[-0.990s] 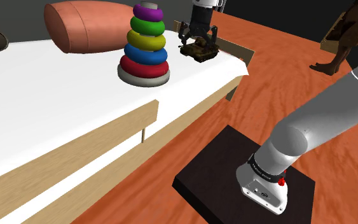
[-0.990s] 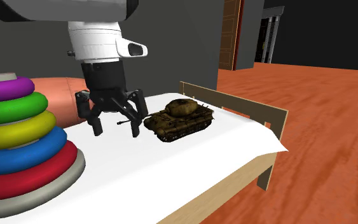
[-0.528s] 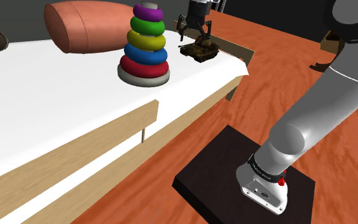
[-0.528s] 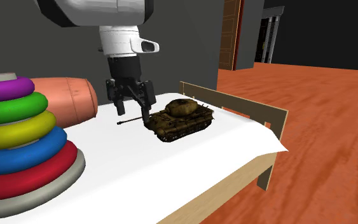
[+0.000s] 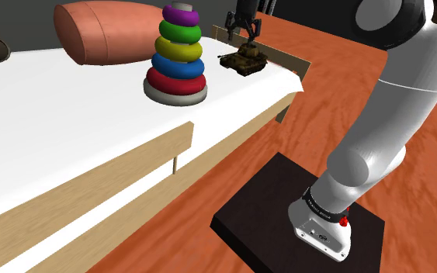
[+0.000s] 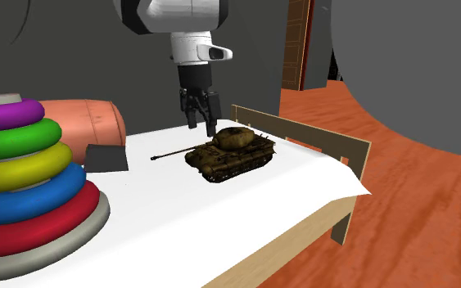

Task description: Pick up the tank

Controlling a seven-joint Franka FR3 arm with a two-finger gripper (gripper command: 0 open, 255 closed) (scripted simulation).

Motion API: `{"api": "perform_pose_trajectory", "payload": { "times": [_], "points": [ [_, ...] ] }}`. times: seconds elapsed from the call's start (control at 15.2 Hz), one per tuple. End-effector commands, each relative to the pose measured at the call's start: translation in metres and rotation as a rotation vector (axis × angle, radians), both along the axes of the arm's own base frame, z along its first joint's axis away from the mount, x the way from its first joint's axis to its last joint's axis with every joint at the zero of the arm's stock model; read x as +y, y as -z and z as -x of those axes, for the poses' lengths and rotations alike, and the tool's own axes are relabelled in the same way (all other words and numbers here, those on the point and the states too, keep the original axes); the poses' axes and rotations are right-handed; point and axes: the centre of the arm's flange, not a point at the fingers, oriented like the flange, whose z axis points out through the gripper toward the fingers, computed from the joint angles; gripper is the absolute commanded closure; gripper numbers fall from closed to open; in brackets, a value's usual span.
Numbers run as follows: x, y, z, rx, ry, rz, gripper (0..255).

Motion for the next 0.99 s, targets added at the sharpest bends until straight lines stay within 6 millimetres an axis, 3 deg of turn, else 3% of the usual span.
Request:
{"api": "perform_pose_trajectory", "payload": {
  "times": [0.0,0.53,0.59,0.92],
  "points": [
    [-0.010,0.002,0.000,-0.003,0.045,0.003,0],
    [-0.010,0.037,0.000,-0.003,0.045,0.003,0],
    [-0.010,0.037,0.000,-0.003,0.045,0.003,255],
    [-0.010,0.037,-0.001,-0.003,0.045,0.003,255]
  ]
}}
